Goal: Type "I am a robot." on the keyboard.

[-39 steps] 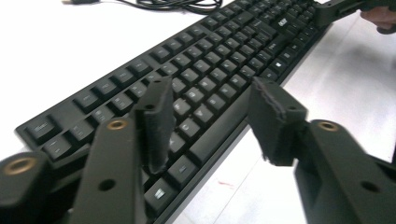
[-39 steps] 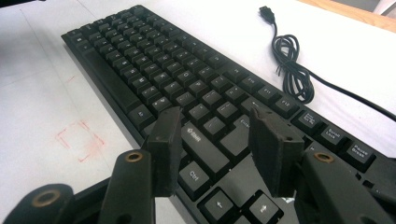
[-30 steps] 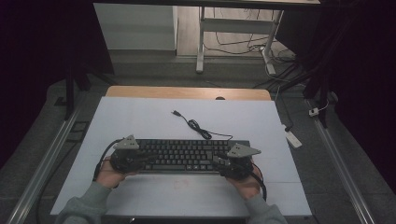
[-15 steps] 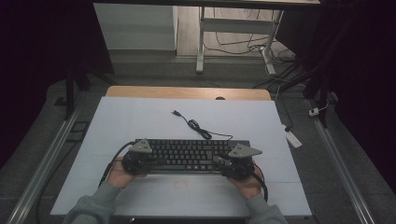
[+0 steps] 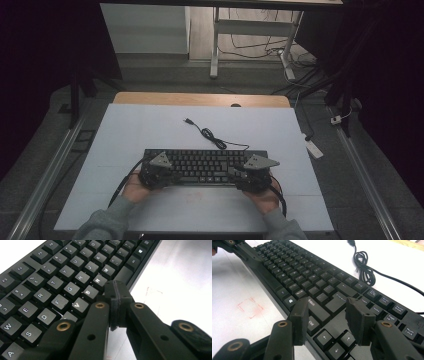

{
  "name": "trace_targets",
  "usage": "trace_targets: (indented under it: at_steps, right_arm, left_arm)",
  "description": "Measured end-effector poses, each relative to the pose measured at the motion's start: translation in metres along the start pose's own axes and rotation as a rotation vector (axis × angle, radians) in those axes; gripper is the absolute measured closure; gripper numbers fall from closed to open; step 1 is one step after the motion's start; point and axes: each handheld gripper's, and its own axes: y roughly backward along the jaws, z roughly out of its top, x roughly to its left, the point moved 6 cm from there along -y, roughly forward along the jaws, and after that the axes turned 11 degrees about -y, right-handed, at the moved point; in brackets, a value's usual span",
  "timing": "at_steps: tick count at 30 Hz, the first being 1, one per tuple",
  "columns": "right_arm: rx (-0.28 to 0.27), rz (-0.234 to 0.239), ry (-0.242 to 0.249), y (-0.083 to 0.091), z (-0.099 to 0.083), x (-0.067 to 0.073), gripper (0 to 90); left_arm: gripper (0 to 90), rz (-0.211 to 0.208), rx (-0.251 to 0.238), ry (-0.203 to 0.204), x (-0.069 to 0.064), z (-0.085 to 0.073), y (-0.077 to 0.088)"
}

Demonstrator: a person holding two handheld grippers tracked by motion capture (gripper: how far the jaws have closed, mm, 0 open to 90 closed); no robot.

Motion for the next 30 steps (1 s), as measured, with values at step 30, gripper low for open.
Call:
trace_targets:
  at_steps: [30]
  right_arm:
    - [0.012,-0.013,0.007,0.0,-0.001,-0.001,51.2]
  left_arm:
    - [89.0,0.005,0.029,0.003,0.001,-0.003,-0.015]
